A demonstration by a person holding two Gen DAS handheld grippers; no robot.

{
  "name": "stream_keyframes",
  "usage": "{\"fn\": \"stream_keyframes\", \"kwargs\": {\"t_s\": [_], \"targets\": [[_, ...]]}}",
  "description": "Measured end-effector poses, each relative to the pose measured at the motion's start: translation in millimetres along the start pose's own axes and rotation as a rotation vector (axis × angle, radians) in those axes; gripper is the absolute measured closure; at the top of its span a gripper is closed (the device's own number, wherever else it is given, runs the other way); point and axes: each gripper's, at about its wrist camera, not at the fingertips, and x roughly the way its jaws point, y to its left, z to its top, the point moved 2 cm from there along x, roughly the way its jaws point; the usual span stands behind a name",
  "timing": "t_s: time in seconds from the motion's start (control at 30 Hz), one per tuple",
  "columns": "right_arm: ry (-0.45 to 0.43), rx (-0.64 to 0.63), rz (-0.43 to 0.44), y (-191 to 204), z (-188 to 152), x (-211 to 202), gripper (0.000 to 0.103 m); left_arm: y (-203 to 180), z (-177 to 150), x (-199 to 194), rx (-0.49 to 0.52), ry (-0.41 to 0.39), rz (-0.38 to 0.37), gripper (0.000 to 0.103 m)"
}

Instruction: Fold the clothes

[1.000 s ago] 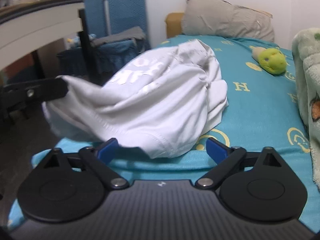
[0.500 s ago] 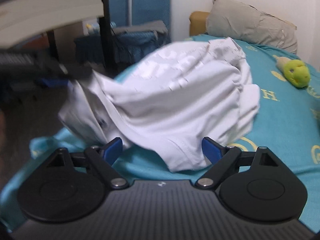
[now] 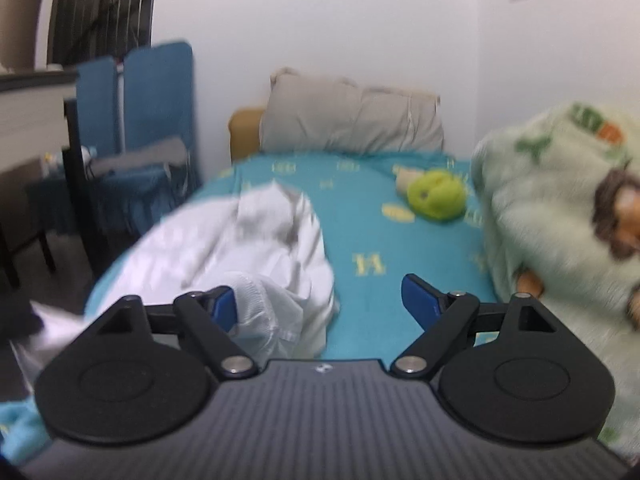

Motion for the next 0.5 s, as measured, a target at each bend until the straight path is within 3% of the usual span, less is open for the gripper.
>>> {"fn": "stream_keyframes", "kwargs": {"t_s": [0.2,0.43,0.5], "targets": [[0.072,-0.031,-0.013,-4,0,5,0.034,-8,-3,4,0.044,0.011,0.005,0.089],[0.109,0.015,0.086,-4,-1,3,0.080,-19,-9,9,0.113,0.045,0.022,0.089],[0.113,0.023,0.111,-1,0,0,0.087,-20,-11,10,0.119,0.054,0.027,0.089]]}}
